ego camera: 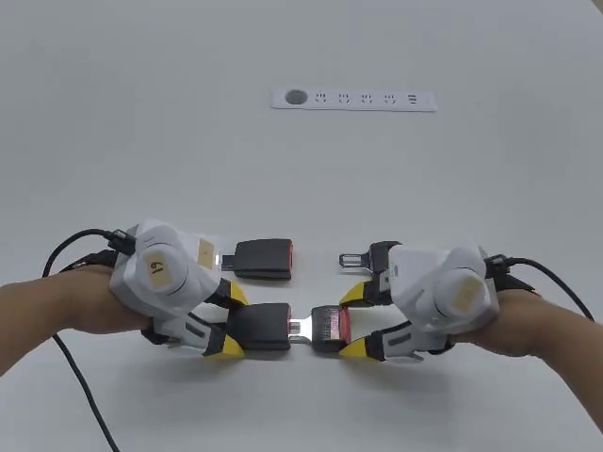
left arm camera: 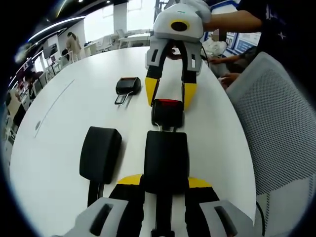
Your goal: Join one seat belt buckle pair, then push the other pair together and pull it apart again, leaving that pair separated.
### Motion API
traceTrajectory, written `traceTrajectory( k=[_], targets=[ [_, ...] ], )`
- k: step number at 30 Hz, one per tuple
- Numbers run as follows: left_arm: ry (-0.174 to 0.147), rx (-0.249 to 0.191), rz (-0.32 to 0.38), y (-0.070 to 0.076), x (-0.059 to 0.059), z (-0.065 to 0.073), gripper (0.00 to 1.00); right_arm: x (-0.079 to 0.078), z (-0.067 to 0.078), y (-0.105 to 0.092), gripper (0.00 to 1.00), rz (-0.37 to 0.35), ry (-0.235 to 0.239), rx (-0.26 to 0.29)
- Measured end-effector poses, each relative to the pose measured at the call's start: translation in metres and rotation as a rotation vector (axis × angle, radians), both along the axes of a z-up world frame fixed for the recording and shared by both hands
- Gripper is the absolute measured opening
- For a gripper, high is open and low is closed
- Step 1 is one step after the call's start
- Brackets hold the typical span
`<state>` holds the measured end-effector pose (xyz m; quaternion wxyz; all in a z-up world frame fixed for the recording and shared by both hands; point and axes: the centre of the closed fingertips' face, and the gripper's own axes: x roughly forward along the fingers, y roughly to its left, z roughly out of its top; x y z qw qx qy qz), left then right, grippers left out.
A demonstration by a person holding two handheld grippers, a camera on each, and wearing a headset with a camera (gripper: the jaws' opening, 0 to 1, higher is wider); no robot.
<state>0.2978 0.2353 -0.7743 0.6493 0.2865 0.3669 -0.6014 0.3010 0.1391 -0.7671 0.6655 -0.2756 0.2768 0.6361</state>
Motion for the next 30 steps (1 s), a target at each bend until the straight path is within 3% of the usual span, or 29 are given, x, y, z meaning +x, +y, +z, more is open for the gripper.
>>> traceTrajectory(
  k=[16,30],
  targets=[
    [-0.017,-0.005,-0.005,-0.0009,-0.0011,-0.0004,0.31,-0.0038,-0.0004,0.0021,0.28,-0.005,-0.014,0.014],
    [-0.013,0.001,-0.011,-0.0007,-0.0016,-0.0005,0.31,-0.0073,0.0037,0.0061,0.27,-0.013,-0.013,0.012]
  ],
)
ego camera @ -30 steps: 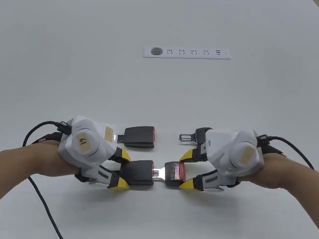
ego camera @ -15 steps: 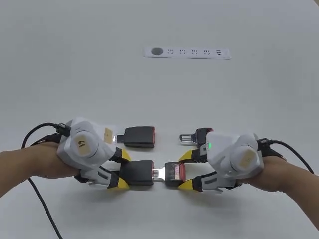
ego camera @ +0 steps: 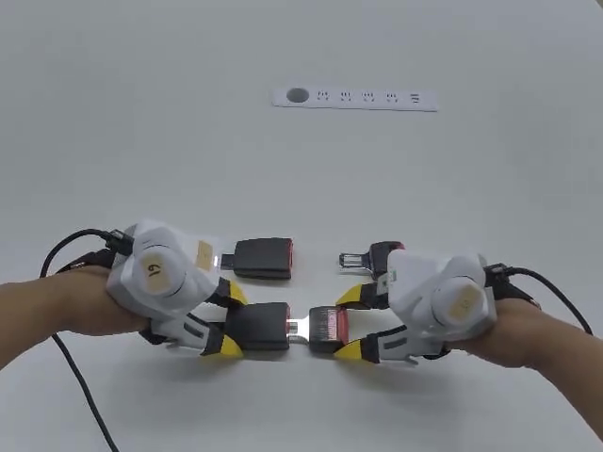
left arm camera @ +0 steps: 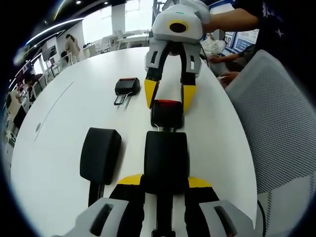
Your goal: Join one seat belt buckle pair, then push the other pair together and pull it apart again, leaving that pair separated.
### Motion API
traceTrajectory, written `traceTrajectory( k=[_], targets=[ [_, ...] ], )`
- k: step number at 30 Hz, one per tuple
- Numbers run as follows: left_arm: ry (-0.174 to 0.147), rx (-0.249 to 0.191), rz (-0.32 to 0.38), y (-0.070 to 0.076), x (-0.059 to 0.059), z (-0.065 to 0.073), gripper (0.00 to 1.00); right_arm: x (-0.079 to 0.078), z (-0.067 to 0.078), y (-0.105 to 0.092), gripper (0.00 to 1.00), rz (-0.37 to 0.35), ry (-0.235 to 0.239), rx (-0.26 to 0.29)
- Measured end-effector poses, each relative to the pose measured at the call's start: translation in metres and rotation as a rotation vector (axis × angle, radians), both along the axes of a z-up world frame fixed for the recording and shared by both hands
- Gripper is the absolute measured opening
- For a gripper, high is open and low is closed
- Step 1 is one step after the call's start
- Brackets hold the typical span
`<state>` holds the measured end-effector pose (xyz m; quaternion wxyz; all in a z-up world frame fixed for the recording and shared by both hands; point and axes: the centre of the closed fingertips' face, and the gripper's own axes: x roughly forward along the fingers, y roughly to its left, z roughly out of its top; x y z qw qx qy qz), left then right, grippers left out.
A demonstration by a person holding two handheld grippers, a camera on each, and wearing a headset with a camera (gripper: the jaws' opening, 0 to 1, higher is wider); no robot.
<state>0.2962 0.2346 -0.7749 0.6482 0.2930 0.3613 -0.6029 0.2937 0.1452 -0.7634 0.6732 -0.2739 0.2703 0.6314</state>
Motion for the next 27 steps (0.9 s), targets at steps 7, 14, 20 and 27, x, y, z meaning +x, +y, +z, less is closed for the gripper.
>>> traceTrajectory(
  k=[7,14,20,27],
  targets=[
    [0.0,0.001,0.002,0.0,0.001,-0.001,0.31,0.003,-0.004,0.001,0.27,-0.002,0.006,-0.003],
    [-0.001,0.004,0.006,0.0,-0.001,-0.001,0.3,0.005,-0.007,0.002,0.26,-0.008,0.006,-0.007],
    [-0.001,0.008,0.009,-0.001,0.0,-0.001,0.3,0.003,-0.009,0.012,0.26,-0.029,0.015,0.006],
    [0.0,0.01,0.006,-0.001,0.0,-0.001,0.3,0.004,-0.009,0.012,0.26,-0.026,0.012,0.003]
  ],
)
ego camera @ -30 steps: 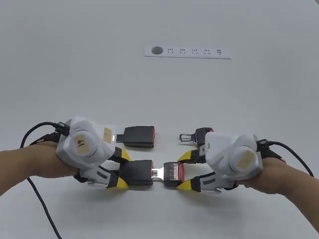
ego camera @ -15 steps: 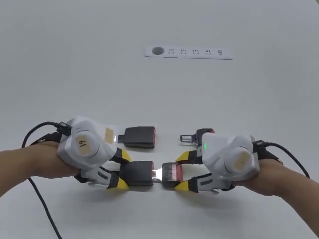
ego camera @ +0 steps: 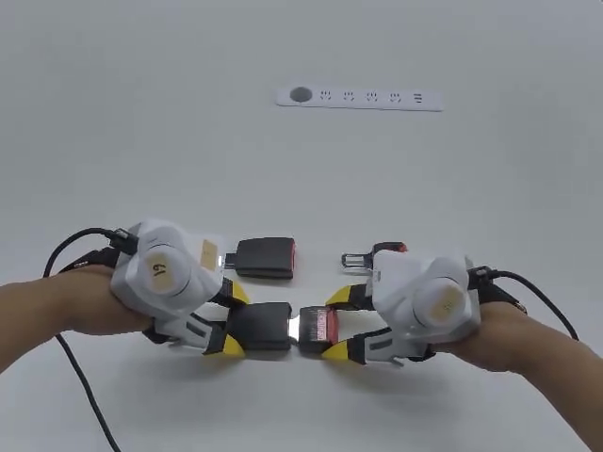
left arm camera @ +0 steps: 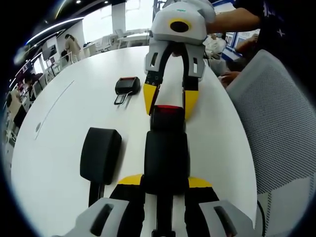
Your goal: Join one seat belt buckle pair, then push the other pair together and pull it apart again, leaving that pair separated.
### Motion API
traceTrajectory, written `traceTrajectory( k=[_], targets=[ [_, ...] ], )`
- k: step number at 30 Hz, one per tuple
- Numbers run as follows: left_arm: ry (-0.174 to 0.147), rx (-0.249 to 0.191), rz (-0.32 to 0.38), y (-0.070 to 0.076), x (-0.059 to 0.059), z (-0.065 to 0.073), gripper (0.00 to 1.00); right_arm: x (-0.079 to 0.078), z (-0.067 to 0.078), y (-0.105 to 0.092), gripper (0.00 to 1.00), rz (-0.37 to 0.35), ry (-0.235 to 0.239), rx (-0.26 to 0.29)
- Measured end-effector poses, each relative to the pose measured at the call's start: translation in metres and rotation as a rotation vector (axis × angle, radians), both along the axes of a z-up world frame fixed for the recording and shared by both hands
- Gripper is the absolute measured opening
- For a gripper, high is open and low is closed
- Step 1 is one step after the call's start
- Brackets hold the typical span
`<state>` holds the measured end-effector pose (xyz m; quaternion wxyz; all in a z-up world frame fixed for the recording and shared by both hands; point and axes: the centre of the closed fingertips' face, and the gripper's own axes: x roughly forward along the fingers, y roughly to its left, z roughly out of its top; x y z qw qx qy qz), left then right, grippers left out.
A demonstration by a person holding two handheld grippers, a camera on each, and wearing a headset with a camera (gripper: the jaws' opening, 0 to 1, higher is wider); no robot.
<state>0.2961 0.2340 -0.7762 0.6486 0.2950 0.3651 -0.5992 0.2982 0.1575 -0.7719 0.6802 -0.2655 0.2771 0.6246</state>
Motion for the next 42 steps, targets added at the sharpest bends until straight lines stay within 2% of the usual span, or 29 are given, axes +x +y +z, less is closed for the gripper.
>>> traceTrajectory(
  k=[5,6,7,24,30,40,42],
  targets=[
    [0.001,0.004,0.002,0.0001,0.0005,-0.0001,0.3,0.0005,0.0002,0.0026,0.26,-0.006,0.002,0.001],
    [0.001,0.028,-0.006,0.0051,-0.0006,0.0001,0.3,0.0002,0.0004,-0.0004,0.26,-0.023,0.007,-0.012],
    [0.001,0.003,0.0,0.0011,0.0008,0.0025,0.3,-0.0007,0.0022,0.0004,0.26,-0.015,0.002,-0.002],
    [-0.01,0.019,-0.035,0.0023,0.0003,0.0017,0.31,0.0019,0.0084,-0.0014,0.27,0.008,0.01,0.012],
    [-0.015,0.047,-0.049,0.0017,0.001,0.0007,0.31,0.0031,0.0059,0.0012,0.27,0.012,-0.002,-0.016],
    [-0.005,0.029,-0.045,0.0019,0.0003,0.0004,0.31,0.0028,0.004,0.0004,0.27,0.007,0.011,-0.003],
    [-0.008,0.037,-0.046,0.0015,0.0002,0.0001,0.31,0.0033,0.0038,0.0016,0.27,0.006,0.01,-0.01]
  ],
)
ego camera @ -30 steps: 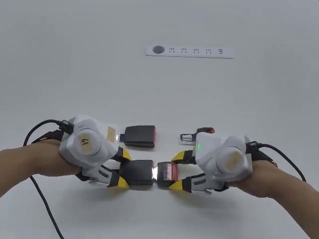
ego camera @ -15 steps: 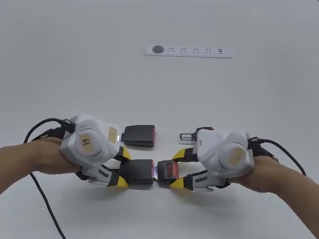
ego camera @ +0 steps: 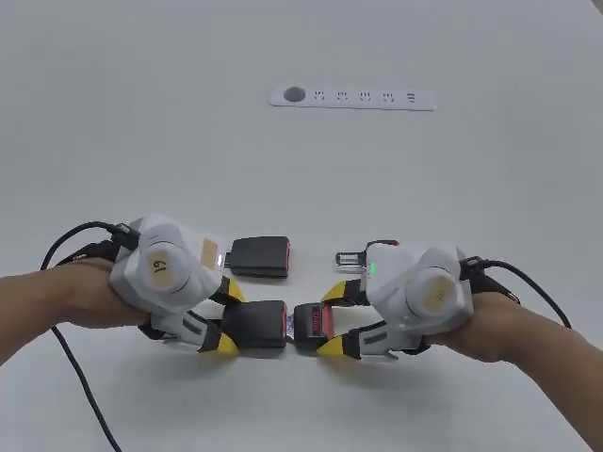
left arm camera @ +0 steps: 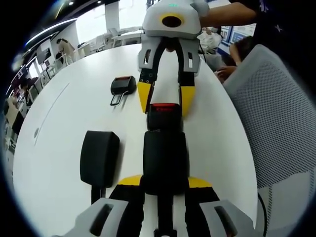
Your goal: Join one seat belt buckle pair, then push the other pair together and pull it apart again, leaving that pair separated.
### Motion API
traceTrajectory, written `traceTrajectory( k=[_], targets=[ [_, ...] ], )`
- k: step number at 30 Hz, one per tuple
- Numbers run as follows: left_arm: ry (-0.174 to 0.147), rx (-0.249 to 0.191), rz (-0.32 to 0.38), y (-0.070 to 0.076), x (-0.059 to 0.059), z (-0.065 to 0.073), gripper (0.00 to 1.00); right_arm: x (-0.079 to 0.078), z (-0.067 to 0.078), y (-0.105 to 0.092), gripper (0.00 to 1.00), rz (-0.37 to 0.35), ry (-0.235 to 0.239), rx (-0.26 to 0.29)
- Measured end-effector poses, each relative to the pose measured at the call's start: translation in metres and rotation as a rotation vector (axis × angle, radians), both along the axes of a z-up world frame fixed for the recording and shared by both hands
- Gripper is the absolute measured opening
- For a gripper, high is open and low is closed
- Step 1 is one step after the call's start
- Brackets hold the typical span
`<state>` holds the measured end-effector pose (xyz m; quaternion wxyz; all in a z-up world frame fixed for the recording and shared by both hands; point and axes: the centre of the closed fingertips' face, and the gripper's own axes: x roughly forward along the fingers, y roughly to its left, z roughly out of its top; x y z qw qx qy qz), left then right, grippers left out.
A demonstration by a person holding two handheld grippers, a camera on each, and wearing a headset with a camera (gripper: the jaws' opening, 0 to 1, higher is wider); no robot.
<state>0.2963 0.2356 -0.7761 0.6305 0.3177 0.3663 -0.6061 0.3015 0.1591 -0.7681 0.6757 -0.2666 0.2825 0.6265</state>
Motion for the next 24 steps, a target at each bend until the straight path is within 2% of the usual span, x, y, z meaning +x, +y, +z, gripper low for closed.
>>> traceTrajectory(
  k=[2,7,12,15,17,24],
  targets=[
    [-0.005,0.016,-0.013,0.0008,0.0011,-0.0012,0.31,0.0009,-0.0003,0.0001,0.27,-0.001,-0.002,-0.009],
    [-0.001,0.002,-0.016,0.0019,0.0013,-0.0011,0.31,-0.0006,-0.0011,-0.002,0.27,-0.003,0.001,0.01],
    [0.0,0.003,-0.02,0.0002,0.0009,-0.0006,0.32,-0.0002,-0.0011,-0.0015,0.29,-0.003,0.004,0.007],
    [-0.026,0.002,-0.045,0.0005,0.0011,-0.0008,0.33,-0.0015,-0.0014,-0.0026,0.3,0.0,0.002,0.0],
    [-0.019,0.001,-0.034,0.0002,0.0009,0.0001,0.33,-0.0012,-0.0012,-0.0023,0.3,0.017,-0.02,-0.009],
    [-0.021,0.001,-0.031,-0.0019,0.0012,0.0007,0.33,-0.0021,0.0024,-0.0026,0.3,0.034,-0.007,-0.02]
  ],
)
